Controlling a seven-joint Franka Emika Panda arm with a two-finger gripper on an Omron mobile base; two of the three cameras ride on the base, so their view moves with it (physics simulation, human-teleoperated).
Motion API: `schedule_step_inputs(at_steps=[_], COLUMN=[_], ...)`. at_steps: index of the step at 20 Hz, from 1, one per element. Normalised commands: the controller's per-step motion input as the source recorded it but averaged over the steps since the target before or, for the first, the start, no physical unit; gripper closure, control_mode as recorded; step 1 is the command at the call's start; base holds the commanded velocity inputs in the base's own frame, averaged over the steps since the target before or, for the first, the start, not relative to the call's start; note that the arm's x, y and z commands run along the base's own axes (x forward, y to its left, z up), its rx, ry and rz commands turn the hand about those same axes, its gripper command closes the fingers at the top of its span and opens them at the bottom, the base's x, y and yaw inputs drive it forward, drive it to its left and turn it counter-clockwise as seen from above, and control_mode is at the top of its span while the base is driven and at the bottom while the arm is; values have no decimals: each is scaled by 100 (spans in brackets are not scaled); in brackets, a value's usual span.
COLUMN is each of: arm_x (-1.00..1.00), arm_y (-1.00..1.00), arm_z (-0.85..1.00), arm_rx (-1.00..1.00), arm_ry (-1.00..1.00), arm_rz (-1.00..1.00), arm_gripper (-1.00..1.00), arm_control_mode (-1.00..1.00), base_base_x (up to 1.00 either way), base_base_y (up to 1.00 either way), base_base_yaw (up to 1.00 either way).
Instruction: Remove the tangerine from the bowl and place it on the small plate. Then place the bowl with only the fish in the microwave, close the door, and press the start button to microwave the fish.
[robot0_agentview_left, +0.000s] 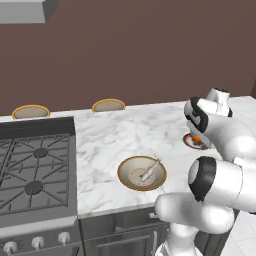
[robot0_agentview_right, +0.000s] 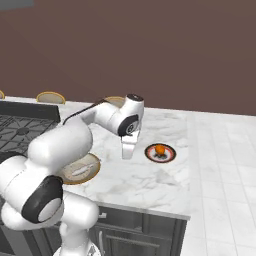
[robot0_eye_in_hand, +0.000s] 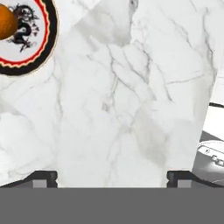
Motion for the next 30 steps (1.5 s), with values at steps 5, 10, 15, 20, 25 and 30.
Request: schedule_step_inputs(at_steps=[5,10,15,20,25,30], arm_x=[-62,-41,-35,-36,-13,12], arm_y=[94,62,70,92,88,82], arm_z=[42,79,44,0,-1,-13], arm_rx=[-19,-11,-12,-17,-15,-9], arm_ry=[0,6,15,13,1,1], arm_rz=[11,10,15,32,45,53], arm_gripper=[-100,-100,-100,-100,-100,-100], arm_control_mode=[-100,-100,-100,-100,-100,-100], base_base_x=[0,0,0,0,0,0], base_base_y=[0,0,0,0,0,0], base_base_yaw=[0,0,0,0,0,0])
